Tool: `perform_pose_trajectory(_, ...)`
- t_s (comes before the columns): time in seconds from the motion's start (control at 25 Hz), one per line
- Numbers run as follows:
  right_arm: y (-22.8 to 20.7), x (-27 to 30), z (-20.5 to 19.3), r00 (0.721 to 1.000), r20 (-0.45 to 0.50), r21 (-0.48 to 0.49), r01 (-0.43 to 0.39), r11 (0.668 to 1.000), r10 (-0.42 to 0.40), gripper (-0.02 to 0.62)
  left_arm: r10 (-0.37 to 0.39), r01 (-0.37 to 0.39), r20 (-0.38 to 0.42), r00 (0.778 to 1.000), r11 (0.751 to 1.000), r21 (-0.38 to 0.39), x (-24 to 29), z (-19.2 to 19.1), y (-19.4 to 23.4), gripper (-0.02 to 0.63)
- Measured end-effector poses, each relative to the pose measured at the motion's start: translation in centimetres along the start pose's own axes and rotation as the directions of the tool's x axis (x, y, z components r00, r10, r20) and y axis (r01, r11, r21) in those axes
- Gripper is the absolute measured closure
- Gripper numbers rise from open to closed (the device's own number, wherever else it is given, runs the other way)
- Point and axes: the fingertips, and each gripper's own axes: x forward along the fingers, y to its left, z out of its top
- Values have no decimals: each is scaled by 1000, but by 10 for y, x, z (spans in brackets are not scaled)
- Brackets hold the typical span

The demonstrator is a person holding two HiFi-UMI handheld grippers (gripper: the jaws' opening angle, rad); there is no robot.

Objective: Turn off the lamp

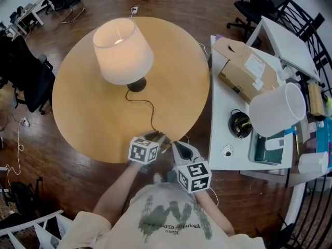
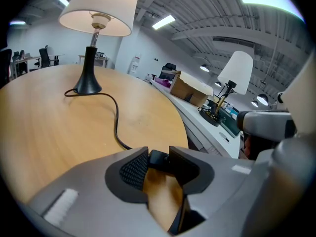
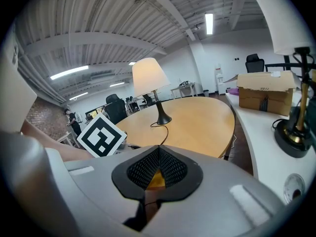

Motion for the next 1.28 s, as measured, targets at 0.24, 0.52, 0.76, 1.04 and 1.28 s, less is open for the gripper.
perform_pose_trajectory(0.24,3,0,0,1000,2,0,-5,1000,5,595,7,-7,-5,1000,1000,-15,-1,0,1,474)
perform_pose_trajectory(0.52,3,0,-4,1000,-2,4,-3,1000,3,595,24,-25,-16,1000,999,-28,0,1,5,503)
perform_pose_trajectory(0.76,7,1,-4,1000,-6,-2,-7,1000,7,595,33,-33,5,999,999,-31,1,2,3,502)
perform_pose_trajectory(1.04,21,2,3,1000,8,-35,-22,999,23,595,114,-115,96,989,993,5,-17,16,3,568)
perform_pose_trajectory(1.28,40,-2,10,999,36,-74,-28,997,31,595,95,-95,168,981,995,-11,-50,19,-9,568)
